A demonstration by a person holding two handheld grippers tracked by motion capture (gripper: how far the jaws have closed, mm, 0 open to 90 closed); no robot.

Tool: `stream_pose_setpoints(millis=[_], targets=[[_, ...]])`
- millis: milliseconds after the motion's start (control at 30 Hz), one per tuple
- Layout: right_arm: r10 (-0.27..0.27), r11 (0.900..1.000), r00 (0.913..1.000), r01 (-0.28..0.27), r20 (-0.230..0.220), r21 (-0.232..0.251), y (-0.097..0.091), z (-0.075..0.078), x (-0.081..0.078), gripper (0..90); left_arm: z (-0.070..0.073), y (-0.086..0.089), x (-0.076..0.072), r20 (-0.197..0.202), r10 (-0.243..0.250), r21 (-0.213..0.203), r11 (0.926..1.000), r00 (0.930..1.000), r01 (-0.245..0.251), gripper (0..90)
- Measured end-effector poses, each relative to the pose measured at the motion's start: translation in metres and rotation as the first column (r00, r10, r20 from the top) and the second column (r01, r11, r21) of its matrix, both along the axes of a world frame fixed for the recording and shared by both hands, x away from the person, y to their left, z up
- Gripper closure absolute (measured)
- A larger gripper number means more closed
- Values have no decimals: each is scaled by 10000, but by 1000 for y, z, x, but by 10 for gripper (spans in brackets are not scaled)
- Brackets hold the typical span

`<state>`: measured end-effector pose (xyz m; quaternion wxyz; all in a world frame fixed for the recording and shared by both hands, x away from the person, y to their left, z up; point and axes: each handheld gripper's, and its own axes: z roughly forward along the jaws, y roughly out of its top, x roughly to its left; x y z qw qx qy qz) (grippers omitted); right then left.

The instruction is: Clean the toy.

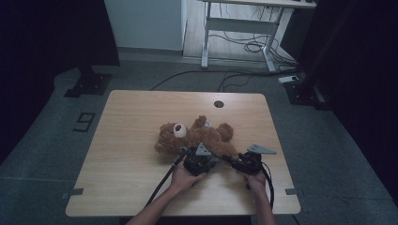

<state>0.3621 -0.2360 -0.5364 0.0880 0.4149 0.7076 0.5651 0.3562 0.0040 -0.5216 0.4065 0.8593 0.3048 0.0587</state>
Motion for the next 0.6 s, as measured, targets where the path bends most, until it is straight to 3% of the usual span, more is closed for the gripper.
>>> stream_pose_setpoints(millis=[67,233,300,400,500,600], targets=[[16,10000,10000,-16,10,-22,0,0,0,566,-1,3,-2,23,69,-126,9999,10000,-68,820],[18,10000,10000,-18,33,-35,0,0,0,565,12,22,-7,427,317,-356,9989,9986,-301,818],[41,10000,10000,-41,21,-37,0,0,0,566,11,33,-7,258,493,-505,9976,9985,-480,818],[70,10000,10000,-70,19,-44,0,-1,0,566,3,43,-11,214,572,-134,9983,9981,-569,818],[108,9999,9999,-108,14,-66,0,-1,1,565,-5,51,-14,-6,674,-212,9975,9977,-674,818],[105,9999,9999,-105,28,-63,0,-1,1,565,-3,56,-17,19,659,-314,9973,9978,-658,817]])
